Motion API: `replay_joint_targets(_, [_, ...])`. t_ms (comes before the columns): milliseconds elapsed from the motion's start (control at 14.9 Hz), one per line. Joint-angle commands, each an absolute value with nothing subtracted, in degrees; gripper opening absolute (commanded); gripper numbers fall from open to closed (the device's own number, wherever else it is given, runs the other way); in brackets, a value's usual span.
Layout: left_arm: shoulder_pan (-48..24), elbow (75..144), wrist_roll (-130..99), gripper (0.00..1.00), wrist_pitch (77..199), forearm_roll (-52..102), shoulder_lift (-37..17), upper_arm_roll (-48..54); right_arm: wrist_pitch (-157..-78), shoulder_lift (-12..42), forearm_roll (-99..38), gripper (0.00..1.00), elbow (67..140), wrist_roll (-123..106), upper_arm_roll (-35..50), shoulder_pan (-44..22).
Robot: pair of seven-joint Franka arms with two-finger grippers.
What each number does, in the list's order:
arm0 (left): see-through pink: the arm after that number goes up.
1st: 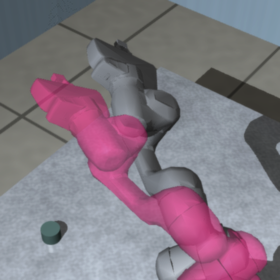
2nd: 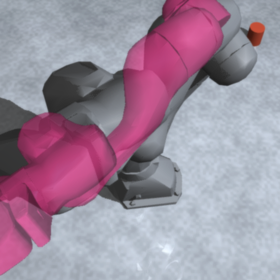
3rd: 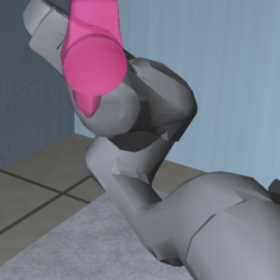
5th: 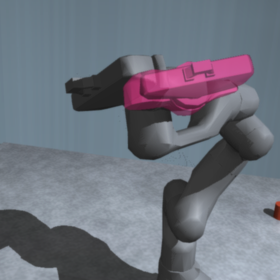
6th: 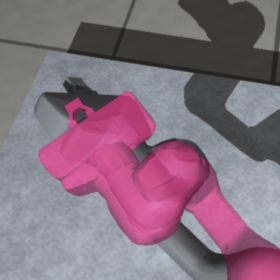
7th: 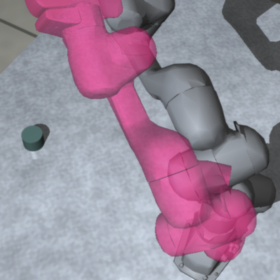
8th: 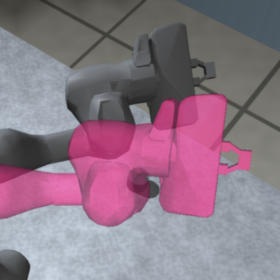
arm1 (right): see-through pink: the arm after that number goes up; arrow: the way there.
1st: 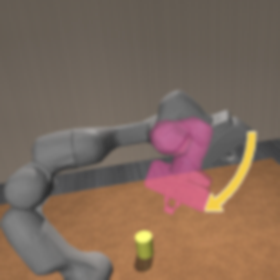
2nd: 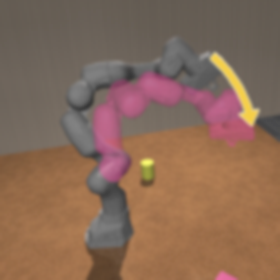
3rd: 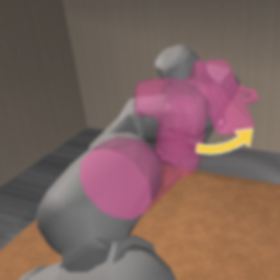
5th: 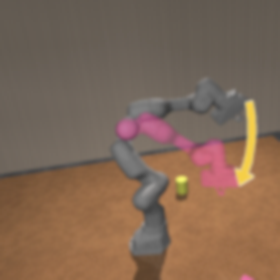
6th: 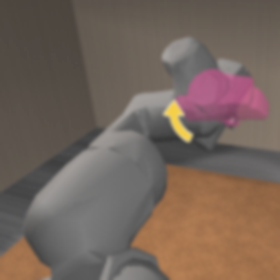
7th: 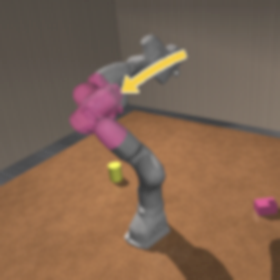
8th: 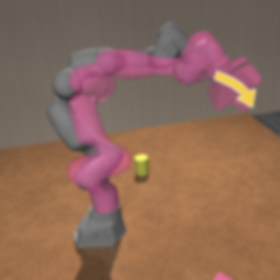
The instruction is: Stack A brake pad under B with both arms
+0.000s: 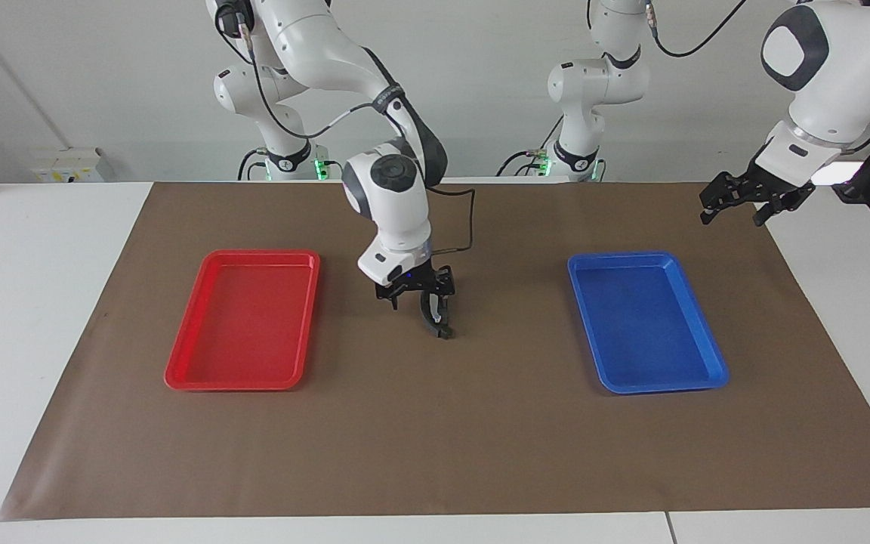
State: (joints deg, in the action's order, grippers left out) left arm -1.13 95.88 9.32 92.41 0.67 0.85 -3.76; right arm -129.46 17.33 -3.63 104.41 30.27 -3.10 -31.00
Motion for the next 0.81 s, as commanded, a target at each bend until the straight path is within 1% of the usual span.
replay_joint_targets(0, [-1.14,97.03,8.70,1.00,92.37,0.09,2.02,-3.78,-124.91,10.91,-1.16,0.99,105.64,27.44,-2.37,-24.19])
replay_joint_targets(336, [-1.14,97.03,8.70,1.00,92.37,0.09,2.02,-3.78,-117.52,4.23,0.79,0.99,105.64,19.09,-2.37,-13.73])
replay_joint_targets(471, [-1.14,97.03,8.70,1.00,92.37,0.09,2.02,-3.78,-114.45,1.95,0.79,0.99,105.64,16.62,-2.37,-10.74])
replay_joint_targets(740, [-1.14,97.12,8.70,1.00,91.50,0.09,2.11,-3.87,-104.09,-2.80,0.79,0.99,105.73,14.33,-2.37,-5.73])
